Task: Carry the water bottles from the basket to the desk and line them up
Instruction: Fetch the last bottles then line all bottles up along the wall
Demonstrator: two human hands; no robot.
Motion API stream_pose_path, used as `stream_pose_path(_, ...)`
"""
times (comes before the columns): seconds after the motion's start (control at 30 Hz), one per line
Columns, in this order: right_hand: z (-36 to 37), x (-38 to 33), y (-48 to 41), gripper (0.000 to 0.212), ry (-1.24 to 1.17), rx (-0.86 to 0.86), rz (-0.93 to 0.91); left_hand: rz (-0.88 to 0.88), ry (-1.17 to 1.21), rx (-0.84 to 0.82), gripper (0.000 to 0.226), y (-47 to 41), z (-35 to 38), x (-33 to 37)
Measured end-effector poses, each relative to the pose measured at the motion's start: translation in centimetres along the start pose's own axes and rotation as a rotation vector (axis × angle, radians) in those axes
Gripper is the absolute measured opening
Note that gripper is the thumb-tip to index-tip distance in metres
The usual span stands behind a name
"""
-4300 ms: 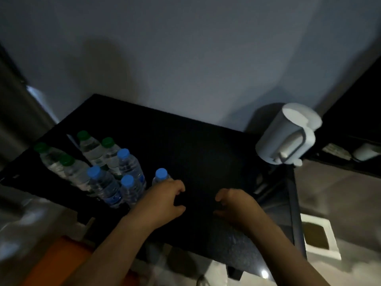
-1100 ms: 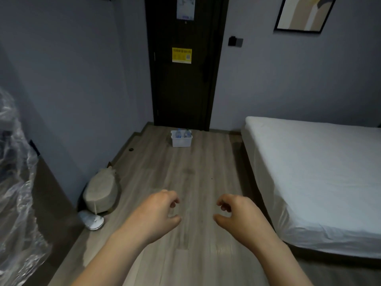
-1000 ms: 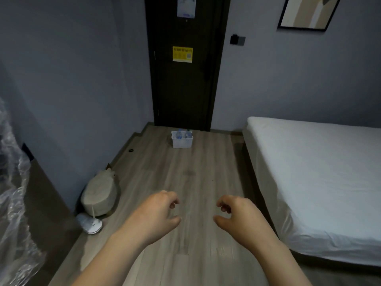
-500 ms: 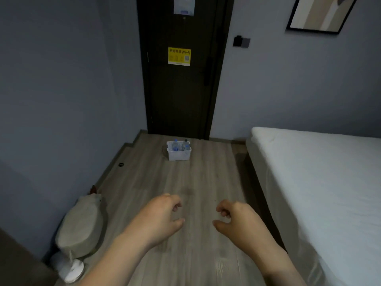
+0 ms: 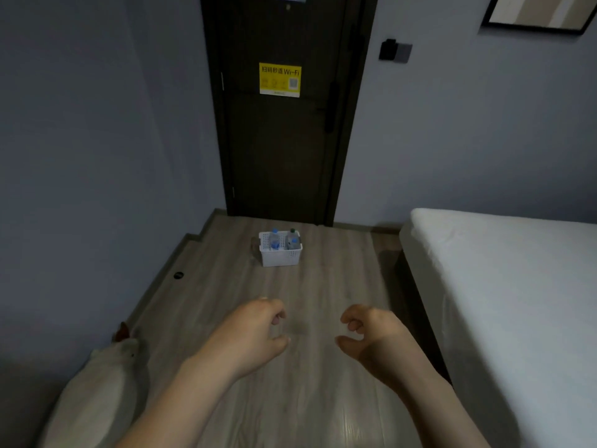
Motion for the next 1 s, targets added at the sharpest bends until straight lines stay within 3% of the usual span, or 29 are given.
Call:
stream_pose_path(0.43,-8.4,2.2,-23.0,0.038,0.046,-0.020,-0.093,-0.086,-0.004,0.043,0.028,-22.2,-4.8,-3.3)
stream_pose_path(1.0,-12.3,-3.3,-53.7,0.034,0.096,0.019,-0.065,-0.108,0.061,0.014,0.030,-49.1,-13.0,-18.4)
Point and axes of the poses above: each hand's wrist, its own y-axis away from the middle knuckle, its own z-axis out of the palm, x = y × z, the point moved 2 cm from there along -y, towards the middle knuckle, and after that the axes turned 4 degrees about -x, right-handed, at the moved point
